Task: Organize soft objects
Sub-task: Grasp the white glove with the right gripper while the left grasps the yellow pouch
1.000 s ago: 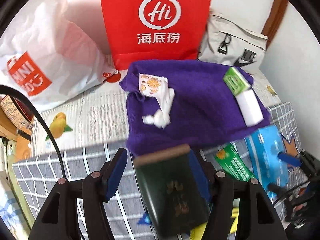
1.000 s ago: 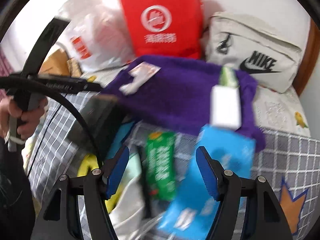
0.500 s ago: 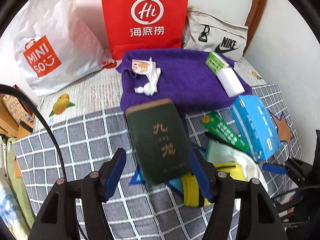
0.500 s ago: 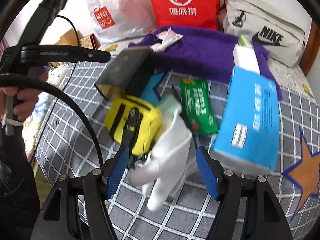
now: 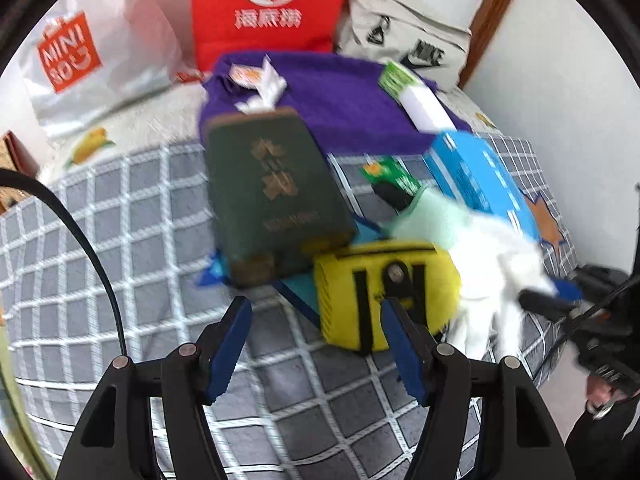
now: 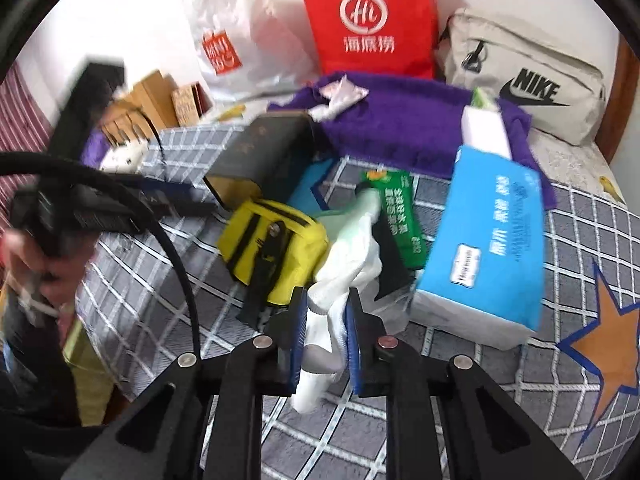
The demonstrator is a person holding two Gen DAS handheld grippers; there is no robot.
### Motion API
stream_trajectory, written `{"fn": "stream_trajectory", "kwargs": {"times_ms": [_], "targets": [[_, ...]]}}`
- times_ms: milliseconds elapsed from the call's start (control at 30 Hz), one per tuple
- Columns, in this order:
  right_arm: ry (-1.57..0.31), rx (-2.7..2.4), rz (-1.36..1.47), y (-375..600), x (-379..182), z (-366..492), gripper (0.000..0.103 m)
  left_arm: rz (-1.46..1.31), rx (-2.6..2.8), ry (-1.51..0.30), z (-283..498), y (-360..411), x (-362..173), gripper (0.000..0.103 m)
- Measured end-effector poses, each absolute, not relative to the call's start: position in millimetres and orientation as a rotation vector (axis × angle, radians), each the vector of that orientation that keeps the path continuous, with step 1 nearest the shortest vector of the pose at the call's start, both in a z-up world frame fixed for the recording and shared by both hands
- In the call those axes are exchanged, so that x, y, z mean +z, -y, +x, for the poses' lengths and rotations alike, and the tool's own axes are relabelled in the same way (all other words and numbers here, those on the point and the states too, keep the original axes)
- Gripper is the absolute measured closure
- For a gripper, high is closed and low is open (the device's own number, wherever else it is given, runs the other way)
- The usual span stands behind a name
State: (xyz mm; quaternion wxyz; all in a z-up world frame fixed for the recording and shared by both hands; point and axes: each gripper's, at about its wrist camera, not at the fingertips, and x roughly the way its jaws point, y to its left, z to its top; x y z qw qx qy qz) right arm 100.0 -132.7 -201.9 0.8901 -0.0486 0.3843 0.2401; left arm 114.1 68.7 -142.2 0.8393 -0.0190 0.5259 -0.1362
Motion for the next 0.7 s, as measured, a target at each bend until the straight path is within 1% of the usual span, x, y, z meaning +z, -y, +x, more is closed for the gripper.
{"fn": "stream_trajectory", "kwargs": {"times_ms": [33, 100, 167, 367, 433, 467, 500, 533, 567, 600, 667, 700], "targets": [[-0.788, 0.492, -0.101, 135.7, -196.9, 94.3, 0.085, -0.049, -0.294, -1.117, 112.7, -66.6, -147.7, 0.038], [-0.773, 0.486, -0.106, 141.6, -191.2, 86.4, 0.085, -0.06, -0.298, -1.122, 110.0, -63.9, -156.2, 0.033], [-0.769, 0.484, -0.102, 148.7, -188.0, 78.8, 0.085, -0.061, -0.308, -1.124, 108.2, -60.5, -162.8, 0.031], [-0.821, 0.467, -0.063, 162.0, -204.3, 76.6, 0.084, -0.015, -0.292, -1.121, 114.0, -46.2, -177.9, 0.031], [-0.844, 0.455, -0.063, 161.7, -212.1, 79.7, 0.08, -0.031, -0.306, -1.113, 115.4, -46.0, -180.8, 0.031], [-0.854, 0.451, -0.065, 161.5, -215.8, 81.8, 0.078, -0.044, -0.319, -1.106, 115.1, -47.1, -181.5, 0.034], [-0.863, 0.449, -0.064, 161.6, -218.9, 83.4, 0.075, -0.053, -0.333, -1.102, 114.7, -48.3, -181.6, 0.041], [-0.874, 0.446, -0.059, 162.5, -223.1, 86.1, 0.068, -0.07, -0.357, -1.098, 114.2, -49.2, -181.4, 0.046], [-0.882, 0.446, -0.049, 162.9, -226.1, 88.0, 0.065, -0.086, -0.379, -1.097, 114.1, -49.5, -181.3, 0.059], [-0.898, 0.456, -0.035, 162.8, -230.0, 90.3, 0.06, -0.104, -0.407, -1.099, 113.5, -49.3, -181.1, 0.069], [-0.922, 0.472, -0.014, 161.4, -236.1, 94.5, 0.055, -0.079, -0.399, -1.092, 111.8, -47.7, -179.2, 0.077], [-0.931, 0.478, -0.003, 159.7, -238.5, 97.0, 0.048, -0.071, -0.4, -1.087, 110.2, -47.3, -178.0, 0.079]]}}
